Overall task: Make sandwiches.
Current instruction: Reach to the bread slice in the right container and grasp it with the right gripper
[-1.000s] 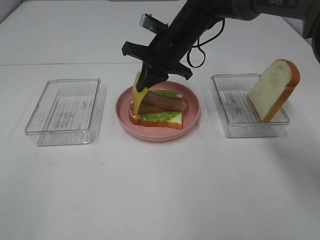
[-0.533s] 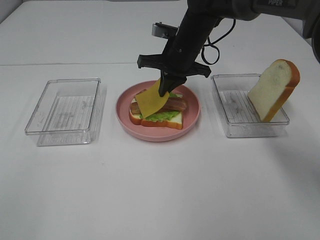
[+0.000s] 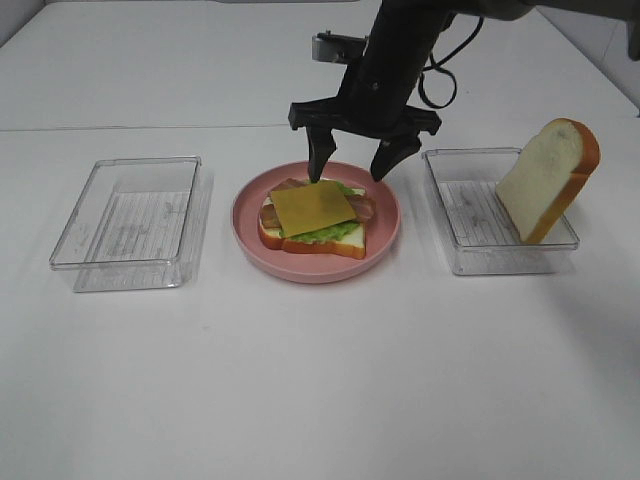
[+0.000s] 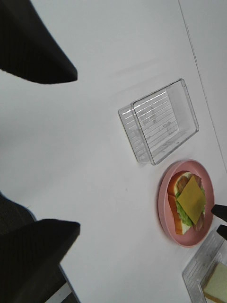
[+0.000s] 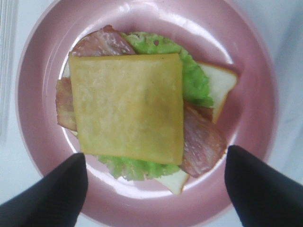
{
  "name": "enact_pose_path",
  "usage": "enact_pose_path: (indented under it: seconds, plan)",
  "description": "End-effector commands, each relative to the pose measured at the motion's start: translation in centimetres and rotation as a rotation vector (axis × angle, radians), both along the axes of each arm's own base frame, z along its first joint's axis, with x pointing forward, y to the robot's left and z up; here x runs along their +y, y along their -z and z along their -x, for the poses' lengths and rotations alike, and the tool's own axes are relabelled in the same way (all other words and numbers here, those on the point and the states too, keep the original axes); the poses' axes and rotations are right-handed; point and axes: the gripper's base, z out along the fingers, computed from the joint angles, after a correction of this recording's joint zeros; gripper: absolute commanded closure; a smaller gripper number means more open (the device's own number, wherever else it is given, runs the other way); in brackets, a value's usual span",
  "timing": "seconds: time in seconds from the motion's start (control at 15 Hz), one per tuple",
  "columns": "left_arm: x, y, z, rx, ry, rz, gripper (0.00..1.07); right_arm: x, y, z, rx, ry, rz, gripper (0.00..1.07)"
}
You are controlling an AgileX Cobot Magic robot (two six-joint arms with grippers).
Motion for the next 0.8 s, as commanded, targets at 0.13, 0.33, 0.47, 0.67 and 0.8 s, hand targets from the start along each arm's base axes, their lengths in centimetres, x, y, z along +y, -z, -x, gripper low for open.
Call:
enact_pose_path:
  seconds: [0.13,0.33,0.47,0.67,0.8]
  plan:
    - [0.0,0.1,0.3,-0.019,0.001,0.012,0.31,-3.8,-4.3,-0.2,-0.038,0.053,0.035,0.31]
    - [0.0,0.1,0.3,-0.019,0.001,0.012,0.31,-7.7,-7.1,-0.2,-0.058,0.100,0.050,0.31]
    - [0.0,0.1,0.3,-0.019,0.001,0.012,0.31,-11.9,-9.0,-0.3,-0.089,0.160,0.128,0.31]
    - [0.0,0.1,0.3,-0.019,0.001,0.012,0.31,-16.8,-9.9,-0.6,-0.083,0.262,0.167,0.31]
    - [0.0,0.1,0.3,-0.019,0.001,0.012,0.31,-18.8,-9.8,-0.8,-0.077,0.309,0.170,0.31]
